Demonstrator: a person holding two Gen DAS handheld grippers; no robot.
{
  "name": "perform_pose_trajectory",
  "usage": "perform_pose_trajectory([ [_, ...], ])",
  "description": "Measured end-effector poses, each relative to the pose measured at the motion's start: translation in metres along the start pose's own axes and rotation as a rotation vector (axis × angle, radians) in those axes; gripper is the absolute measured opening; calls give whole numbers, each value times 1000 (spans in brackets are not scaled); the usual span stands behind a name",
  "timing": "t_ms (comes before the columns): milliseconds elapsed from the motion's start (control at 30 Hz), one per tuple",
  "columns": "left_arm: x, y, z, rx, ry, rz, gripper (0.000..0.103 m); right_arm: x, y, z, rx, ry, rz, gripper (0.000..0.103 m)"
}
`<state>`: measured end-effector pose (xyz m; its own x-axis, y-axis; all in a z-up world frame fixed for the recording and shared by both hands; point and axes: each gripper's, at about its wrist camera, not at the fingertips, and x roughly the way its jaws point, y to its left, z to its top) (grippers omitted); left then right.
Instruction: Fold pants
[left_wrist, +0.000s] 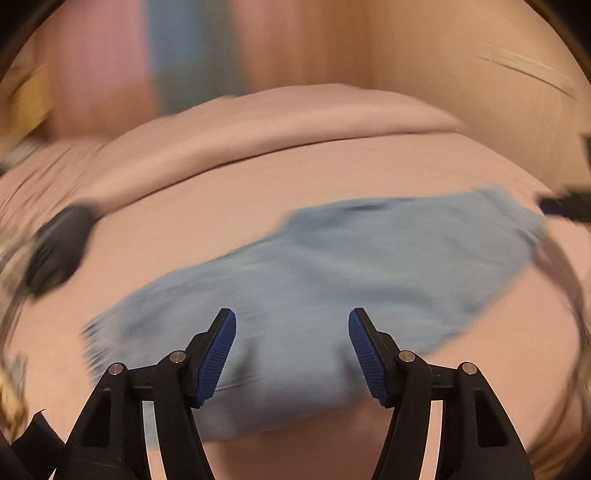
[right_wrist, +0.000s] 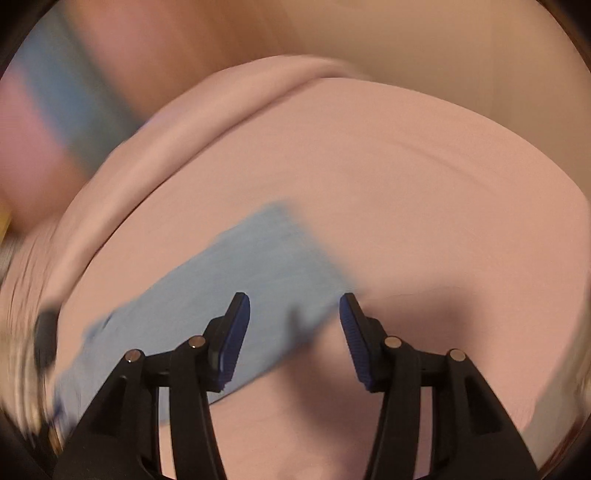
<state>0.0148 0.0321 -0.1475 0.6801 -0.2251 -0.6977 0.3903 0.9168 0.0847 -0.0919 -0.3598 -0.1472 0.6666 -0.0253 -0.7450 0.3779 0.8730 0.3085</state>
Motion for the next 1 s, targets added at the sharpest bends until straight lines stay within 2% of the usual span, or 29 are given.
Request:
perform_pose_trajectory([
  [67, -1, 34, -5, -87, 5, 64, 63, 11, 53, -9, -160, 60, 154, 34],
  [133, -1, 58, -11, -116, -9, 133, 63, 20, 105, -23, -294, 111, 292, 27],
  [233, 19, 87, -25, -106, 52, 278, 63, 37, 167, -48, -457, 170, 411, 26],
  [267, 28, 97, -30, -112, 88, 305, 73, 44, 182, -61, -503, 205, 440, 26],
  [300, 37, 115, -39, -161, 107, 258, 76, 55, 198, -72, -554, 244, 457, 26],
  [333, 40, 124, -43, -211, 99, 226, 83, 68, 212, -89, -633, 291, 435, 23],
  [367, 43, 132, -45, -254, 96, 208, 89, 84, 222, -105, -715, 349, 377, 23],
  [400, 45, 139, -46, -282, 94, 197, 91, 89, 229, -122, -797, 346, 312, 25],
  [433, 46, 142, -44, -298, 93, 189, 92, 82, 233, -127, -846, 309, 307, 29],
  [500, 47, 140, -38, -306, 97, 187, 92, 76, 244, -128, -942, 363, 300, 29],
  [567, 37, 137, -34, -288, 74, 198, 92, 78, 247, -104, -876, 454, 391, 27],
  [600, 29, 134, -36, -276, 55, 206, 92, 77, 251, -85, -830, 449, 431, 25],
  [667, 10, 129, -32, -249, 1, 246, 92, 80, 256, -54, -769, 398, 456, 26],
  [733, -9, 129, -25, -245, -68, 282, 92, 96, 266, -15, -646, 365, 493, 34],
  [800, -20, 133, -18, -255, -114, 291, 92, 114, 276, 8, -551, 363, 516, 40],
  [867, -24, 132, -11, -259, -138, 246, 92, 136, 282, 25, -486, 388, 507, 41],
  [1000, -11, 115, 3, -240, -144, 69, 92, 195, 306, 36, -413, 546, 430, 42],
])
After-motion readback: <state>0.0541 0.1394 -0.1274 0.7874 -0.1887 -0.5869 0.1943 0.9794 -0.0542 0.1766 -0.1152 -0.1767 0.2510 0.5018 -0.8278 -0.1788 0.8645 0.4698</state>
